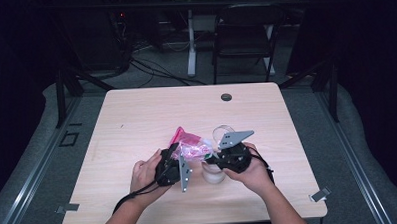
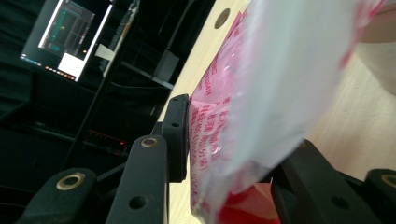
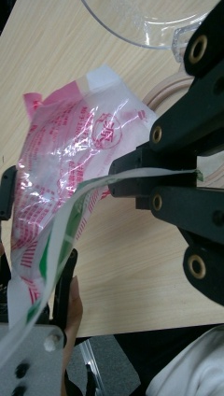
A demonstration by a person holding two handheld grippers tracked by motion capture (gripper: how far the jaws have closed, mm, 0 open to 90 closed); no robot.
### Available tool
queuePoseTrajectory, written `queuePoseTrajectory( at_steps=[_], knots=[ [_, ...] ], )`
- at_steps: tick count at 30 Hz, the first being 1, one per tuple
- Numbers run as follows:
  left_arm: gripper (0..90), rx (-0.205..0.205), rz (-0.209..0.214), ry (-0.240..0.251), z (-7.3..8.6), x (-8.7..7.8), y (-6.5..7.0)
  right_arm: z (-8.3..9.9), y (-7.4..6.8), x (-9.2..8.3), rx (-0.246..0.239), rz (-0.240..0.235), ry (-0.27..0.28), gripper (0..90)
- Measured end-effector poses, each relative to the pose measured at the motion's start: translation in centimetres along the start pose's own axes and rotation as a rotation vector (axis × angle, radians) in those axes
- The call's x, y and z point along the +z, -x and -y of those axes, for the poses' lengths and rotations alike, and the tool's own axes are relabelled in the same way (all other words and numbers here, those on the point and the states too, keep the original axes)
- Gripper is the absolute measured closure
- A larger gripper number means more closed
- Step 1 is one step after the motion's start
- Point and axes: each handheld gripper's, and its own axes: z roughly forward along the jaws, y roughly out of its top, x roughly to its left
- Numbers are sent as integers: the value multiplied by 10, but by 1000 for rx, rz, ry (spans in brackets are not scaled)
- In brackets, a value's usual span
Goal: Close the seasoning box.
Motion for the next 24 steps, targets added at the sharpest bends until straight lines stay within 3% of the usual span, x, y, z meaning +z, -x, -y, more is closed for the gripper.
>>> queuePoseTrajectory(
  at_steps=[5, 11, 24],
  knots=[
    [691, -21, 36, 5, 1, 0, 7, 0, -1, 1, 1, 4, 7, 900],
    [724, -65, 40, 15, 3, 0, 11, 0, -2, 1, -4, 4, 7, 900],
    [768, -149, 96, 6, 8, 3, 17, -1, -6, 5, -17, 24, 3, 900]
  ],
)
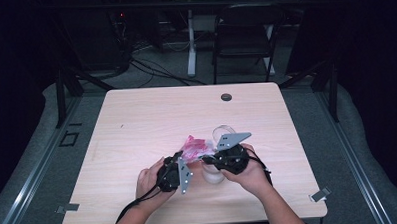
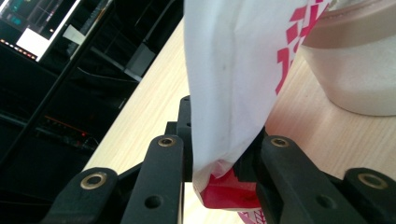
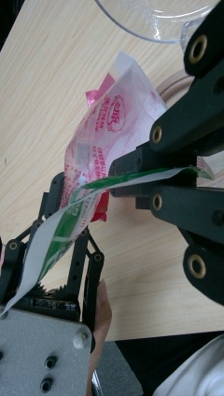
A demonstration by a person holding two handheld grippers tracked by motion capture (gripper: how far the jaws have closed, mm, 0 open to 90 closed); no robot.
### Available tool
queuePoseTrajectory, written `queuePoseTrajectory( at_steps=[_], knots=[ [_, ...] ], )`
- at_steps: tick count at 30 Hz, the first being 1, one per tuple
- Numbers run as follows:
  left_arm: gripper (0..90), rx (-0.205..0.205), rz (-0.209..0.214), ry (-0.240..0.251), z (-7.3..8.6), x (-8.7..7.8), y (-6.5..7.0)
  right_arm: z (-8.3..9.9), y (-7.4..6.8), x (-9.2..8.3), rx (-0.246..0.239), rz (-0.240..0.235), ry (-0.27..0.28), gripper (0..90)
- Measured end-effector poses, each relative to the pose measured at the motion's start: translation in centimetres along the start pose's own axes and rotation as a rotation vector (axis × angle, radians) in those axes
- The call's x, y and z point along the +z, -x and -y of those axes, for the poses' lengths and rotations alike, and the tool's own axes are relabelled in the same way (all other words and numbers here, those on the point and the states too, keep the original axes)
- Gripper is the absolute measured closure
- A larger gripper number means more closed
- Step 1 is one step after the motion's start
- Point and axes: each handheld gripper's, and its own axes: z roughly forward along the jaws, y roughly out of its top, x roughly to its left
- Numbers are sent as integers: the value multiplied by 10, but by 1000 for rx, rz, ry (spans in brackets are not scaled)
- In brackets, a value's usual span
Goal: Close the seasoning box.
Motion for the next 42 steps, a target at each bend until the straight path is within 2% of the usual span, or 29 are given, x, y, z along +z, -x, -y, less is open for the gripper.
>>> queuePoseTrajectory(
  at_steps=[2, 4, 14, 15, 17, 20, 22, 24, 25, 26, 31, 32, 34, 35, 38, 39, 40, 42],
  knots=[
    [771, -2, 3, -2, 0, 0, 1, 0, -1, 1, -3, 5, -2, 900],
    [775, -20, 28, -14, 1, 1, 2, 0, -1, 2, -9, 11, -9, 900],
    [815, -39, 74, -28, 4, 5, 5, -1, -4, 6, -14, 26, -11, 900],
    [821, -56, 90, -28, 4, 6, 5, -1, -4, 6, -15, 25, -9, 900],
    [827, -62, 93, -24, 5, 6, 4, -1, -4, 6, -15, 24, -8, 900],
    [837, -98, 131, -34, 7, 9, 4, -1, -5, 8, -13, 28, -14, 900],
    [844, -105, 138, -34, 8, 9, 4, -2, -5, 8, -13, 32, -13, 891],
    [848, -161, 165, -27, 10, 10, 2, -2, -5, 7, -7, 31, 9, 847],
    [848, -161, 165, -27, 10, 10, 2, -2, -5, 7, -7, 31, 9, 847],
    [849, -175, 178, -25, 10, 11, 0, -3, -4, 5, -3, 30, 32, 796],
    [845, -265, 222, -15, 15, 12, -5, -3, -2, 0, 19, 35, 83, 711],
    [845, -265, 222, -15, 15, 12, -5, -3, -2, 0, 19, 35, 83, 711],
    [845, -298, 232, -10, 17, 12, -7, -3, -2, -2, 21, 42, 102, 683],
    [845, -314, 238, -7, 18, 12, -8, -4, -1, -3, 33, 43, 123, 641],
    [845, -351, 259, -4, 20, 13, -12, -4, 0, -4, 43, 45, 133, 612],
    [845, -351, 259, -4, 20, 13, -12, -4, 0, -4, 43, 45, 133, 612],
    [846, -371, 271, 1, 21, 14, -13, -4, 1, -4, 45, 50, 138, 594],
    [846, -385, 271, 5, 22, 14, -13, -4, 1, -4, 45, 53, 142, 577]
  ],
)
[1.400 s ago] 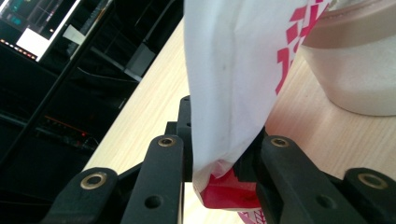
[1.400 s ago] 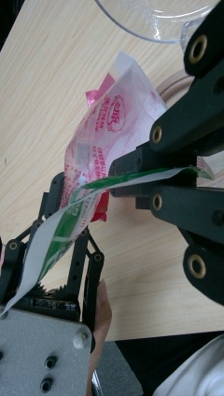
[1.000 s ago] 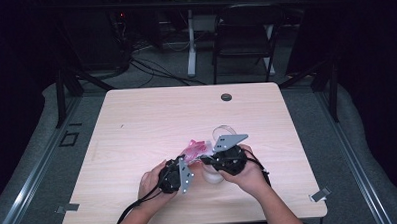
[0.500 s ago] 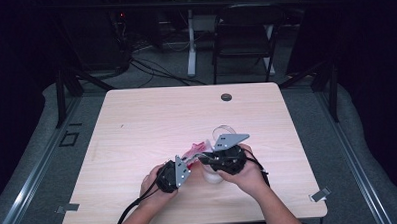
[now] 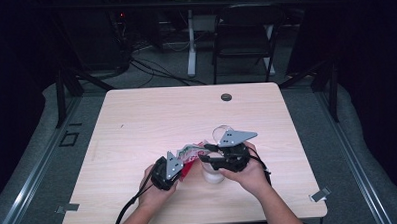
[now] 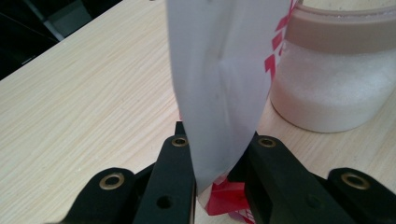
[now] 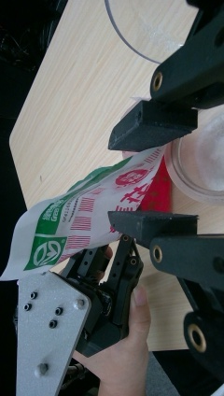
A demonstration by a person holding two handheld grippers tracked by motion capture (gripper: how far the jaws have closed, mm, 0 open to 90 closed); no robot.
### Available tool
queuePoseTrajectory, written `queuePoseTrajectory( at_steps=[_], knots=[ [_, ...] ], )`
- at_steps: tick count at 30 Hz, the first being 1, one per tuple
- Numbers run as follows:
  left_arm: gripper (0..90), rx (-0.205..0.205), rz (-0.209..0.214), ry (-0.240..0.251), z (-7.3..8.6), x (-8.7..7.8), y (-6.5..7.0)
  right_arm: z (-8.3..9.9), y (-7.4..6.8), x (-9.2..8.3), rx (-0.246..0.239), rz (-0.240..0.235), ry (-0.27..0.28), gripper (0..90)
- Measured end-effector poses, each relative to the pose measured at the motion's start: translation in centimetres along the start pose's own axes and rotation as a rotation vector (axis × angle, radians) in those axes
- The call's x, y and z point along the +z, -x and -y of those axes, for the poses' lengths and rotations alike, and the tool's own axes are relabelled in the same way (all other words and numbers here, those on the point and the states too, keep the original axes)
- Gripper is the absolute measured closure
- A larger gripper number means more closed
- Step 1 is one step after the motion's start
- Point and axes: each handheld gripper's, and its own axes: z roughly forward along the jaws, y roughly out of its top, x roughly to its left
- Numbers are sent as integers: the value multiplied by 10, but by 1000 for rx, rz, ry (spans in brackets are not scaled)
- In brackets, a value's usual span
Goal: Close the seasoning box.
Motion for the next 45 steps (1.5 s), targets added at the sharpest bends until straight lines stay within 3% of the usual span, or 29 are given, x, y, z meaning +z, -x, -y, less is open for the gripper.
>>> queuePoseTrajectory(
  at_steps=[4, 10, 13, 14, 21, 29, 35, 45],
  knots=[
    [844, -18, 7, 5, 0, 0, -1, -1, 1, -1, -2, 9, 8, 549],
    [834, -95, 26, 17, 2, 1, -7, -2, 5, -7, 14, 18, 31, 495],
    [835, -112, 33, 20, 3, 1, -8, -2, 6, -8, 20, 23, 35, 490],
    [836, -141, 48, 24, 4, 1, -10, -2, 7, -9, 18, 27, 38, 487],
    [871, -203, 64, 25, 6, 0, -18, -2, 11, -13, 36, 53, 48, 483],
    [898, -225, 80, 36, 6, -2, -22, -1, 13, -14, 46, 67, 60, 483],
    [900, -248, 67, 46, 6, -5, -29, -1, 14, -15, 50, 72, 62, 484],
    [900, -296, -5, 81, 6, -25, -54, -1, 16, -17, 58, 79, 73, 486]
  ],
)
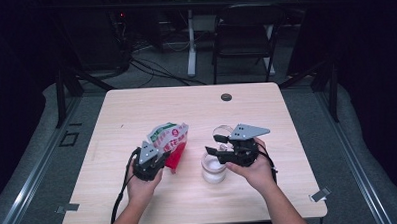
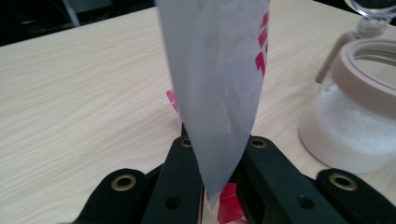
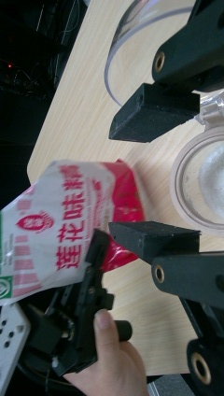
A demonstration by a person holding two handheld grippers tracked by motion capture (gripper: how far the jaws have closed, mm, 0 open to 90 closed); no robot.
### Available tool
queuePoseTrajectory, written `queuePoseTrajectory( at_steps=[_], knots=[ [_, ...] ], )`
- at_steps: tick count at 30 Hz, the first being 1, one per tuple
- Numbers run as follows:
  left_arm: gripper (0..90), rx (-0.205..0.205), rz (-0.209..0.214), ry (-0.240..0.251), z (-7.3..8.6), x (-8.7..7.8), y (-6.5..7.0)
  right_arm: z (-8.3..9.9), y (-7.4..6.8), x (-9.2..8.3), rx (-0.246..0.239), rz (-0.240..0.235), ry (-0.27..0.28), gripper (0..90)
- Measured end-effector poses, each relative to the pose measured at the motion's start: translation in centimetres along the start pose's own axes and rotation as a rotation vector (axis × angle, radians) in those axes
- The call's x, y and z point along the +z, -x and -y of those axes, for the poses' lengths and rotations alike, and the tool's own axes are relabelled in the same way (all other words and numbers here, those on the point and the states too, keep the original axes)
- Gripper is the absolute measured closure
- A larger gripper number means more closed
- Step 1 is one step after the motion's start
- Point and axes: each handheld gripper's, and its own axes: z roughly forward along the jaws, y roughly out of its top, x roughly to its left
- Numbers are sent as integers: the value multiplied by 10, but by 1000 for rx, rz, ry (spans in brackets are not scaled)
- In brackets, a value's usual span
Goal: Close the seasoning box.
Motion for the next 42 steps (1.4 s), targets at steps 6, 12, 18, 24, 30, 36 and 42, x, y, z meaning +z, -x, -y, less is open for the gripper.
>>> queuePoseTrajectory(
  at_steps=[6, 12, 18, 24, 30, 36, 42],
  knots=[
    [900, -22, -65, -2, -5, -12, -22, 0, 2, -1, 7, 7, 0, 486],
    [900, -24, -137, -26, -6, -23, -44, 1, 2, 0, 9, 4, -11, 490],
    [900, -12, -209, -56, 2, -36, -62, 1, 1, 0, -1, 2, -10, 497],
    [900, 8, -276, -82, 17, -46, -73, 2, 1, 1, -3, -9, -15, 511],
    [900, -18, -306, -104, 26, -45, -80, 2, 0, 2, -9, -7, -30, 531],
    [900, 15, -339, -134, 28, -46, -81, 3, -1, 3, -3, -21, -56, 595],
    [899, 35, -345, -170, 31, -42, -81, 3, 2, 1, -2, -22, -61, 635]
  ],
)
